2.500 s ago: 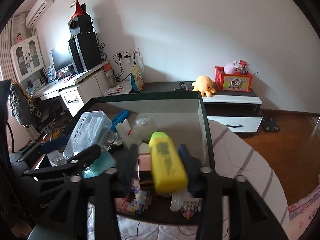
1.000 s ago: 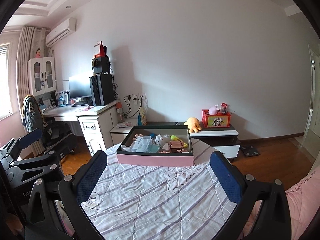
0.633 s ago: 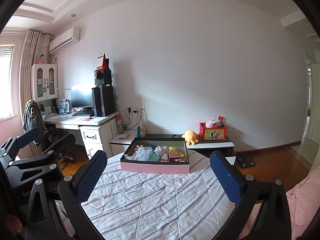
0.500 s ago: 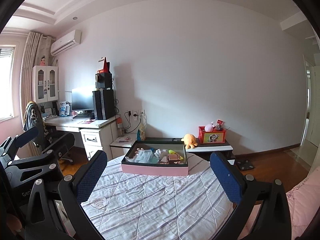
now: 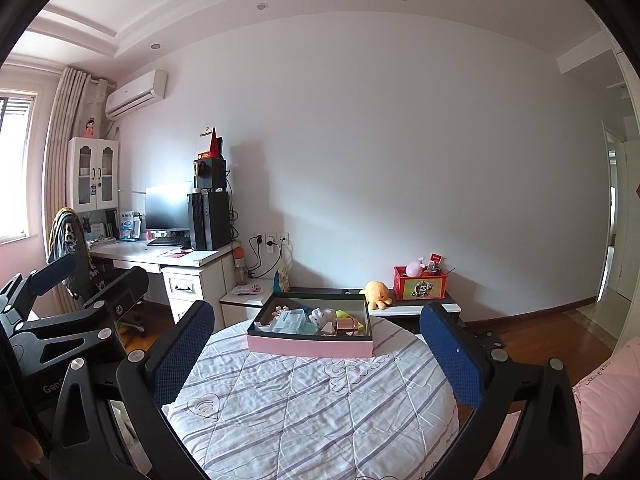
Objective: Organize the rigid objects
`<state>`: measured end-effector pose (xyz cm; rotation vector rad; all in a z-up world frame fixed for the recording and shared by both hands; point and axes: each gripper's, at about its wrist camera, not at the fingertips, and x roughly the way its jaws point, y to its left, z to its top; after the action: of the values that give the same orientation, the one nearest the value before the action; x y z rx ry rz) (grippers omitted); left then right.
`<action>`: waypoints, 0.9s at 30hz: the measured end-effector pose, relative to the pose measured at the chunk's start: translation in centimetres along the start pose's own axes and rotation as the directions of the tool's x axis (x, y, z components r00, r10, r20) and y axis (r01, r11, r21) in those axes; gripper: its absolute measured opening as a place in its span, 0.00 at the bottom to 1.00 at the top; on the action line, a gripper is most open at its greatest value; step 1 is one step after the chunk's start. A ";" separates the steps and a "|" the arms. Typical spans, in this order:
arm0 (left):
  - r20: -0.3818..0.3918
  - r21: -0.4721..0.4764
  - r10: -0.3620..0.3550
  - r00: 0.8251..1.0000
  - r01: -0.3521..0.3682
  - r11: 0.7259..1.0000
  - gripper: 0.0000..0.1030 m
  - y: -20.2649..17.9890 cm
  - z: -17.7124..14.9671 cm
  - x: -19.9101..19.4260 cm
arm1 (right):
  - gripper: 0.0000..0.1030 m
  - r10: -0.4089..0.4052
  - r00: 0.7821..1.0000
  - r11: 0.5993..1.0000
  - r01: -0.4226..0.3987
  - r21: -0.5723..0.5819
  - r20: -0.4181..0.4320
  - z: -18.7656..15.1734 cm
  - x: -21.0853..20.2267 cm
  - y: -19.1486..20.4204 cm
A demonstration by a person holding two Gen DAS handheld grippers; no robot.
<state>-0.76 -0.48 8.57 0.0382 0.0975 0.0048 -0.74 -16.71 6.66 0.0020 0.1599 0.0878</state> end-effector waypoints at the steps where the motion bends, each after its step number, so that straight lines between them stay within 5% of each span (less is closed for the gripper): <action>1: -0.002 0.000 0.000 1.000 0.000 1.000 1.00 0.0 0.0 0.0 | 1.00 0.001 1.000 1.000 -0.001 0.000 -0.001 0.0 0.0 0.0; 27: 0.019 0.001 0.002 1.000 -0.002 1.000 1.00 -0.1 -0.2 0.1 | 1.00 0.000 1.000 1.000 0.000 0.000 -0.006 -0.3 0.1 0.1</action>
<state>-0.72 -0.55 8.35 0.0392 0.0783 0.0065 -0.70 -16.65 6.35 0.0017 0.1663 0.0875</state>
